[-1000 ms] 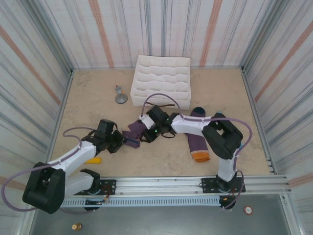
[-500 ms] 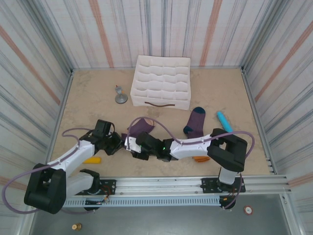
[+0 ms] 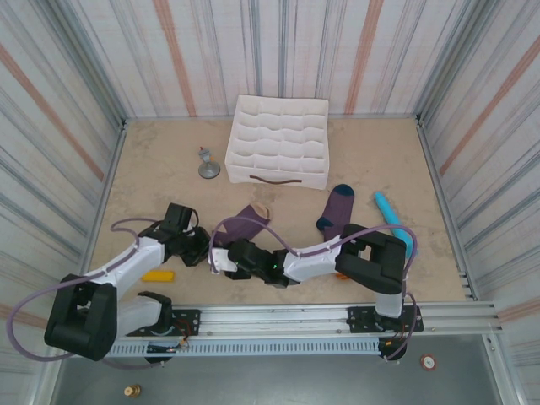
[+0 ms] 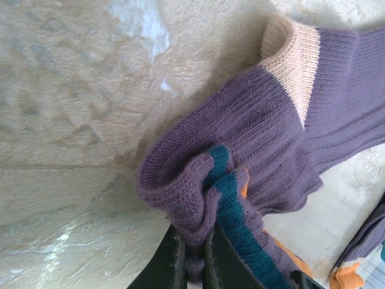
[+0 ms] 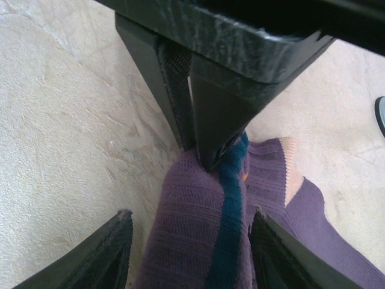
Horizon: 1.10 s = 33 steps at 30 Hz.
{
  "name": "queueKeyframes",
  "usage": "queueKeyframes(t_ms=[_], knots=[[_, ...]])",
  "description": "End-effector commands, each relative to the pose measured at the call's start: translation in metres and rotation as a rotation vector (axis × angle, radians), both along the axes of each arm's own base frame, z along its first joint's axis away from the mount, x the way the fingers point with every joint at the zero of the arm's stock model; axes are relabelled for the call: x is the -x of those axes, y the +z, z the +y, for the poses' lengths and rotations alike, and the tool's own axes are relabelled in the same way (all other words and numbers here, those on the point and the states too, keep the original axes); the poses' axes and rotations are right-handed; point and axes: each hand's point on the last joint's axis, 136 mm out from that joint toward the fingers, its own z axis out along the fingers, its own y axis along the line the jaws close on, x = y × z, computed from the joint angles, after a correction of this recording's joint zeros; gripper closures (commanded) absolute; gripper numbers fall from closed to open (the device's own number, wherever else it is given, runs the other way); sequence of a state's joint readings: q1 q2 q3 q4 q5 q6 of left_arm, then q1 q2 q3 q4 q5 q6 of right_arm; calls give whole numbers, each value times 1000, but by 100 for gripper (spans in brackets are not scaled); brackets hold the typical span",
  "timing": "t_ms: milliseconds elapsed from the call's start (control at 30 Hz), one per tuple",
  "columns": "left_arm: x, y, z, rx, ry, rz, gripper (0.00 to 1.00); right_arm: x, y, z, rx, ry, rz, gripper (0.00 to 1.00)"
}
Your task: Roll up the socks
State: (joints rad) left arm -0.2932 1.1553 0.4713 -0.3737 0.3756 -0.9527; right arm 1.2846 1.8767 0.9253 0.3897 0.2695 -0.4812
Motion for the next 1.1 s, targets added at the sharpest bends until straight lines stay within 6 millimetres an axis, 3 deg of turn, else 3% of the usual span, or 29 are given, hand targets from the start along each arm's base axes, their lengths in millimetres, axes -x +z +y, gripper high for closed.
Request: queueKeyframes(t_ms=[0, 233, 500, 700, 767, 1000, 1067], knots=[[1, 3, -3, 14, -32, 16, 100, -3, -14, -8, 28, -12, -12, 47], [-1, 2, -4, 17, -45, 26, 100, -9, -37, -19, 66, -50, 17, 50], [-1, 2, -6, 31, -56, 30, 100, -20, -50, -28, 72, -102, 42, 55], [0, 0, -8, 47, -61, 26, 100, -29, -60, -36, 59, -125, 158, 80], [1, 0, -8, 52, -58, 20, 92, -30, -62, -37, 59, -127, 200, 86], [1, 9, -8, 69, -45, -29, 47, -32, -72, -42, 71, -143, 338, 95], [-1, 14, -8, 79, -35, -59, 42, -31, -75, -43, 83, -144, 409, 96]])
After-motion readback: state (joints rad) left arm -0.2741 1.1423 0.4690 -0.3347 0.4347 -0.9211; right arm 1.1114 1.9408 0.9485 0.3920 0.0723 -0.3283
